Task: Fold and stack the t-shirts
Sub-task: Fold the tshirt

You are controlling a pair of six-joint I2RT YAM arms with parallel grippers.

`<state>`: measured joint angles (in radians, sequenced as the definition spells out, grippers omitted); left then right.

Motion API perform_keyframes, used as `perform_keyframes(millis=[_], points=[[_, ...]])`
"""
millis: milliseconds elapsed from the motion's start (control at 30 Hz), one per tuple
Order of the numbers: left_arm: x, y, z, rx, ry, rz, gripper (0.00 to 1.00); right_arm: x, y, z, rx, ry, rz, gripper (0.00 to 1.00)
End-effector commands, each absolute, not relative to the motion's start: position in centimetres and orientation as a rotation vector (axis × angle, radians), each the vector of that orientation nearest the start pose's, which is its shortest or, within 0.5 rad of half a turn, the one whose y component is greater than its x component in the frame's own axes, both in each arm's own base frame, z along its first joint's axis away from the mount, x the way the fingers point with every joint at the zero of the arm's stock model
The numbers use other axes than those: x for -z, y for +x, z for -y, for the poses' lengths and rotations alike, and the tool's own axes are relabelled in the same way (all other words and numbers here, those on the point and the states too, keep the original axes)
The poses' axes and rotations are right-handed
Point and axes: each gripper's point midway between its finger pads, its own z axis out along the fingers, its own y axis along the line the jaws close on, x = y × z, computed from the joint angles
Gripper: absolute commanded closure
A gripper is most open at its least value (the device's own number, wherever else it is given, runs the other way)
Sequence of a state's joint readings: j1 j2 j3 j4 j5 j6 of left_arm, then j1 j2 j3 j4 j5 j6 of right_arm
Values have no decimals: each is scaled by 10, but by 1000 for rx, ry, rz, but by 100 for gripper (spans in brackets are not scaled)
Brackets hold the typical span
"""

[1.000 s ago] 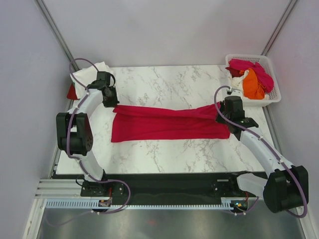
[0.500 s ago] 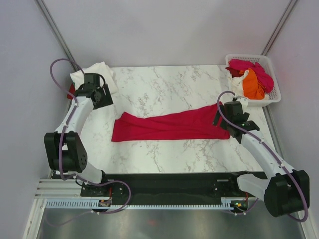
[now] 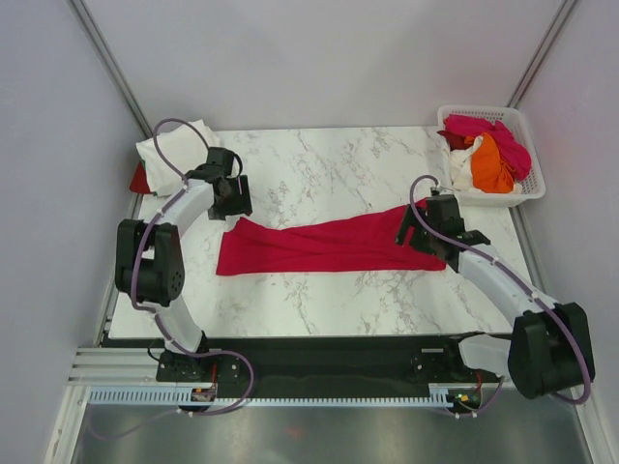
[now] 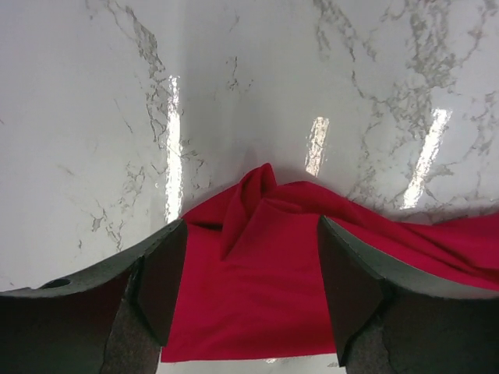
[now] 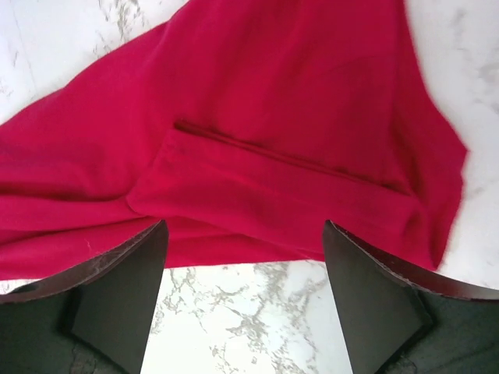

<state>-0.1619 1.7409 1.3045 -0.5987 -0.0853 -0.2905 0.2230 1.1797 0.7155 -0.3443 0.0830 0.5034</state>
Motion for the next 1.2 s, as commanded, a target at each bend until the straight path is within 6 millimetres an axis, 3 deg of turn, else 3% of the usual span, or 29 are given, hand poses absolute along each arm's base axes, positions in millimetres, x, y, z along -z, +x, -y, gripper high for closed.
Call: perform_keyframes(millis=[0, 233, 300, 433, 467, 567, 867, 967, 1033, 1100, 1133, 1167], points=[[-72, 406, 65, 81, -277, -2625, 26, -109, 331, -102, -371, 312, -2327, 13], [-55, 409, 72, 121, -282, -2673, 25, -100, 342, -104, -355, 296, -2342, 13], [-54, 409, 74, 141, -282, -2679, 32, -96, 342, -103, -351, 293, -2345, 13], [-55, 406, 76, 153, -282, -2679, 58, -84, 337, -100, -332, 291, -2370, 14], [-55, 405, 77, 163, -280, -2681, 75, -82, 336, -100, -330, 289, -2373, 14], [-67, 405, 80, 194, -262, -2658, 98, -79, 336, -100, -327, 285, -2379, 14], [-146, 394, 53, 58, -224, -2469, 98, -78, 332, -99, -324, 271, -2382, 14], [-154, 378, 49, 44, -214, -2459, 97, -76, 330, -101, -332, 268, -2390, 14], [-145, 362, 45, 25, -215, -2495, 93, -75, 327, -100, -332, 266, -2394, 14], [-138, 343, 39, -4, -221, -2521, 87, -75, 325, -99, -329, 263, -2392, 14], [-135, 333, 35, -30, -226, -2538, 79, -74, 324, -98, -325, 260, -2395, 13], [-134, 326, 31, -55, -239, -2537, 46, -73, 322, -98, -320, 256, -2398, 13]])
